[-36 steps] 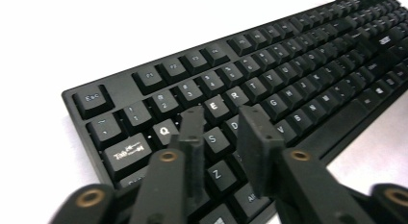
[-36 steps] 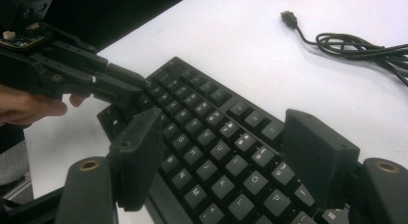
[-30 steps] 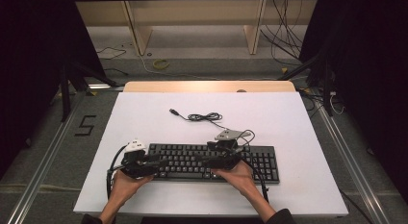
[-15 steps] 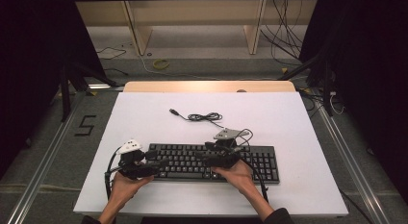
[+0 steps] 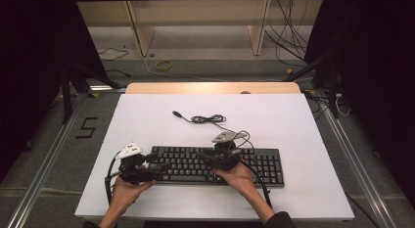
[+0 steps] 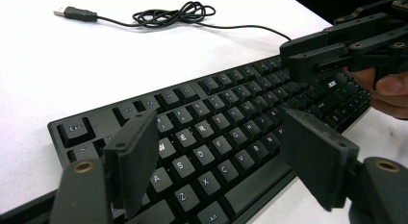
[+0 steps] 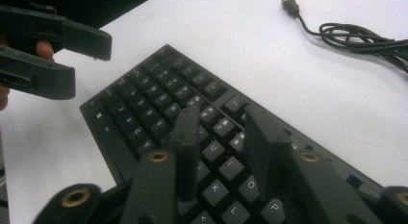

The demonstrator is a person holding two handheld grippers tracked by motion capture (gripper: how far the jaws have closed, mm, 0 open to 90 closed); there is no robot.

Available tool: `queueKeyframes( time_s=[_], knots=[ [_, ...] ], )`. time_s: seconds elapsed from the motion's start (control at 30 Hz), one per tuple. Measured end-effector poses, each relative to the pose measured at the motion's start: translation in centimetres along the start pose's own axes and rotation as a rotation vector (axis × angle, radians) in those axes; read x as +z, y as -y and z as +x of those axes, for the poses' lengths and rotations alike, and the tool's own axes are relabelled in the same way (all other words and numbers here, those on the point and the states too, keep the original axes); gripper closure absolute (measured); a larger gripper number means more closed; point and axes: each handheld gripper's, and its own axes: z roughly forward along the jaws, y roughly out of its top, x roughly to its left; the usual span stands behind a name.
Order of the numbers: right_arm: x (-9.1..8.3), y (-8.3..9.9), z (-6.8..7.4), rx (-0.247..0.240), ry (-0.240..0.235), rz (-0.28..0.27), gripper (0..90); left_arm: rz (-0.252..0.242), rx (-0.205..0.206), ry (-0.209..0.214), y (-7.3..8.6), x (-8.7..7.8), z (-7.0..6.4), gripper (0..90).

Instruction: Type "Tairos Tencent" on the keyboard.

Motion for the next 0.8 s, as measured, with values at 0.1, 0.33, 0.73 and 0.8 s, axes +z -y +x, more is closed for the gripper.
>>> queueKeyframes(
  time_s=[0.1,0.33,0.73,0.8],
  knots=[
    [0.2,0.1,0.1,-0.006,0.002,0.012,77.9,0.000,0.001,0.002,0.1,0.0,-0.1,28.3],
    [0.8,0.3,0.2,-0.024,0.014,0.046,87.5,-0.012,0.006,0.012,0.3,-0.3,-0.3,28.0],
    [2.3,0.9,0.1,-0.032,0.054,0.112,90.0,-0.010,0.009,0.015,0.4,-0.3,-0.4,27.8],
    [2.3,1.0,0.1,-0.034,0.058,0.113,90.0,-0.010,0.010,0.016,0.4,-0.3,-0.4,27.8]
  ],
)
